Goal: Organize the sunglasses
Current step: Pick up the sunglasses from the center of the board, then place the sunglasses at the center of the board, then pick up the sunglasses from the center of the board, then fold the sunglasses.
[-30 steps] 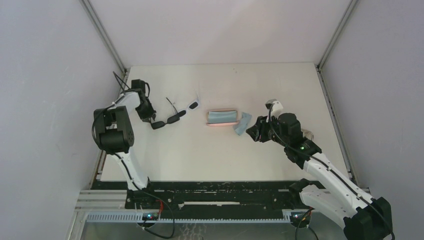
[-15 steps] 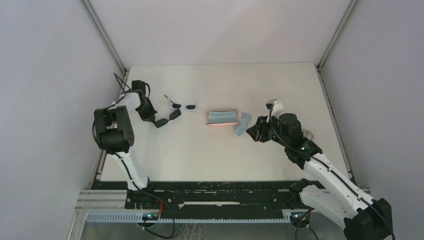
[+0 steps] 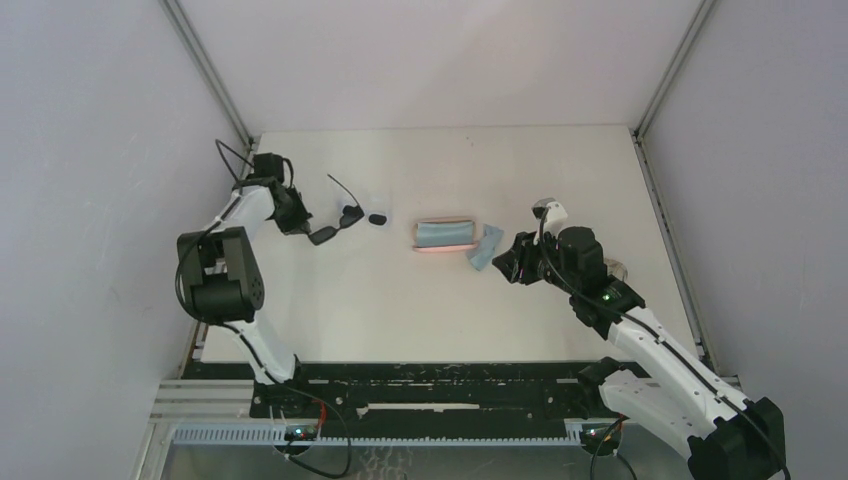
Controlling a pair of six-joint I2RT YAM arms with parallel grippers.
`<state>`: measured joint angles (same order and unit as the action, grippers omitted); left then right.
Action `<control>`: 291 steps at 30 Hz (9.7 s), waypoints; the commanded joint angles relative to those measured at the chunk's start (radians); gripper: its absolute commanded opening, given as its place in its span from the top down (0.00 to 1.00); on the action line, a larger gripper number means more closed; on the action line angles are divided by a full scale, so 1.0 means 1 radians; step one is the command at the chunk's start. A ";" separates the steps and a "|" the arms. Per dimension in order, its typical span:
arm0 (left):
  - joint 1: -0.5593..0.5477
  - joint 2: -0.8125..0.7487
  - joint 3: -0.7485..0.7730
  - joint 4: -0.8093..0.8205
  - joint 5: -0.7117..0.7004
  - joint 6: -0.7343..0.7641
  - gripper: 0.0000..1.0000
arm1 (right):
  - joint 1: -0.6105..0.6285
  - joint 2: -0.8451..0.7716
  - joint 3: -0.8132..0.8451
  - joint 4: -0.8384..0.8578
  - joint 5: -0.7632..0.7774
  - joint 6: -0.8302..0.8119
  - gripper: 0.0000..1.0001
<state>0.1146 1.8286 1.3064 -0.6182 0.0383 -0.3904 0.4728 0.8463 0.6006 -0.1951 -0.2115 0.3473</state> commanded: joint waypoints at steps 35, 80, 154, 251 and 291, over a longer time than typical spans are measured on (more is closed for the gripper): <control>-0.681 -1.020 -0.418 0.716 0.325 -0.033 1.00 | 0.108 -0.314 0.039 0.626 -0.498 0.167 0.42; -0.823 -0.955 -0.448 0.879 0.457 0.038 1.00 | 0.401 -0.078 0.160 0.746 -0.547 0.210 0.83; -0.827 -1.411 -0.569 0.217 -0.309 0.022 0.44 | 0.695 0.866 0.606 -0.546 0.238 -0.725 0.72; -0.664 -1.027 -0.449 0.018 -0.154 0.071 0.45 | 0.457 0.511 0.350 -0.286 0.401 -0.003 1.00; -1.004 -0.746 -0.545 0.306 -0.324 -0.116 0.42 | 0.627 0.400 0.433 -0.359 0.678 0.176 1.00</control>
<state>-0.8593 1.0492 0.7097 -0.3744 -0.2619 -0.4839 1.0939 1.2499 0.9783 -0.6044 0.4465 0.4744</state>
